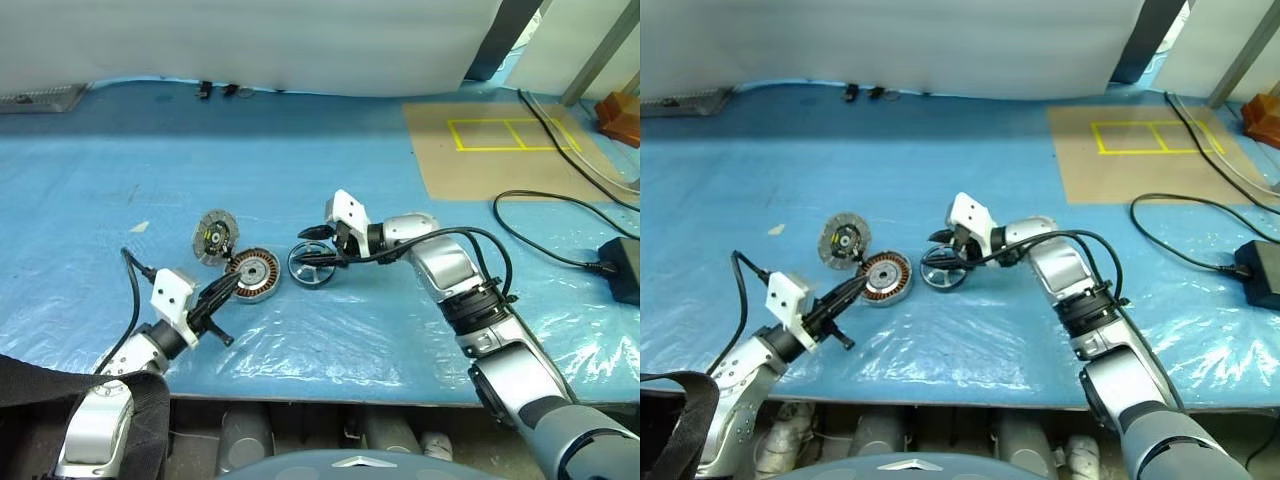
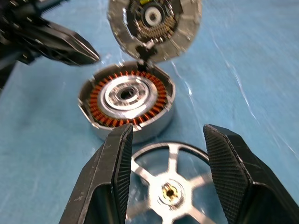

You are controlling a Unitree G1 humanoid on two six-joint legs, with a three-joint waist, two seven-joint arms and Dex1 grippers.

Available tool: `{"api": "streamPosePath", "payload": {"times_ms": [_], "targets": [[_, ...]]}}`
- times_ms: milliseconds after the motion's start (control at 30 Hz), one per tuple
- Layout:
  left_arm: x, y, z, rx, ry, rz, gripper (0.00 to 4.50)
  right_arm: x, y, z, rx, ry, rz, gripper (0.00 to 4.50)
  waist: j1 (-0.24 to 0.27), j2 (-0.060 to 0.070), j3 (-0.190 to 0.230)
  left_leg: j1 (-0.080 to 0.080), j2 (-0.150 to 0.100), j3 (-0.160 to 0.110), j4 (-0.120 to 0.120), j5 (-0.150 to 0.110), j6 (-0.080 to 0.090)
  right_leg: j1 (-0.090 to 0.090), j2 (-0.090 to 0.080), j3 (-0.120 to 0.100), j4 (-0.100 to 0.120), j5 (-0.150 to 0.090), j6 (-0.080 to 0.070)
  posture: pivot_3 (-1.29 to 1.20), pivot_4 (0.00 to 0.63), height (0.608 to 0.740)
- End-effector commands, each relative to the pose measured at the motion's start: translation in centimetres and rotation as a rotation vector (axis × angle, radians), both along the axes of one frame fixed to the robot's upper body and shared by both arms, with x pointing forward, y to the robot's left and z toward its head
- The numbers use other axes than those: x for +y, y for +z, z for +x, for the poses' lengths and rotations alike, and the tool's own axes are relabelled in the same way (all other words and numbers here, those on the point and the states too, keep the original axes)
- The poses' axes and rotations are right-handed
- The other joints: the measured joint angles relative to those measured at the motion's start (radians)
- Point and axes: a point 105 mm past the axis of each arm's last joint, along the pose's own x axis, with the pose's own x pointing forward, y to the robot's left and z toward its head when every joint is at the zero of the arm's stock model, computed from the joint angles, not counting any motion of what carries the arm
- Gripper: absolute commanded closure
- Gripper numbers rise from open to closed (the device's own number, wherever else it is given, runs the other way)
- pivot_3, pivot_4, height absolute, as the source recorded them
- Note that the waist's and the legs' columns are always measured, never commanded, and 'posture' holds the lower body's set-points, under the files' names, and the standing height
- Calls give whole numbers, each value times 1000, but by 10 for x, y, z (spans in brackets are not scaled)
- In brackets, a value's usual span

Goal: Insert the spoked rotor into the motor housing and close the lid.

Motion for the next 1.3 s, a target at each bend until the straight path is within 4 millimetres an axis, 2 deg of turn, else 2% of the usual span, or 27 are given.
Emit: {"api": "streamPosePath", "payload": {"times_ms": [33, 233, 400, 633, 900, 1300], "targets": [[0, 12, -6, -61, -9, 26, 4487, -3, 8, 5, -47, 10, -50, 2039, 1, 0, 0, 0, 0, 0, 0, 0, 0, 0, 0, 0, 0, 0, 0, 0, 150, 740], [2, 3, -8, -56, 38, 33, 4487, -17, -2, 9, -93, 68, -231, 2039, 0, 0, 0, 0, 0, 0, 0, 0, 0, 0, 0, 0, 0, 0, 0, 0, 150, 740], [-1, -1, -9, -69, 72, 12, 4487, -20, -2, 13, -60, 67, -288, 2039, -2, 0, 0, 0, 0, 0, 0, 0, 0, 0, 0, 0, 0, 0, 0, 0, 150, 740], [-5, -11, -13, -62, 109, -2, 4487, -11, 3, 10, -11, 97, -289, 2039, -1, 0, 0, 0, 1, 0, 0, 0, 0, 0, 0, 0, 1, 0, 0, 0, 150, 740], [-6, -12, -13, -62, 119, -2, 4487, -6, 8, 3, 54, 125, -276, 2039, 1, 0, 0, 0, 1, 0, 0, 0, 0, 0, 0, 0, 1, 0, 0, 0, 150, 740], [-9, -11, -8, -55, 97, 3, 4487, -1, -3, 7, 165, 21, -291, 2039, 1, 0, 0, 1, 1, 0, 1, 0, 0, 0, 0, 0, 2, 0, 0, 0, 150, 740]]}}
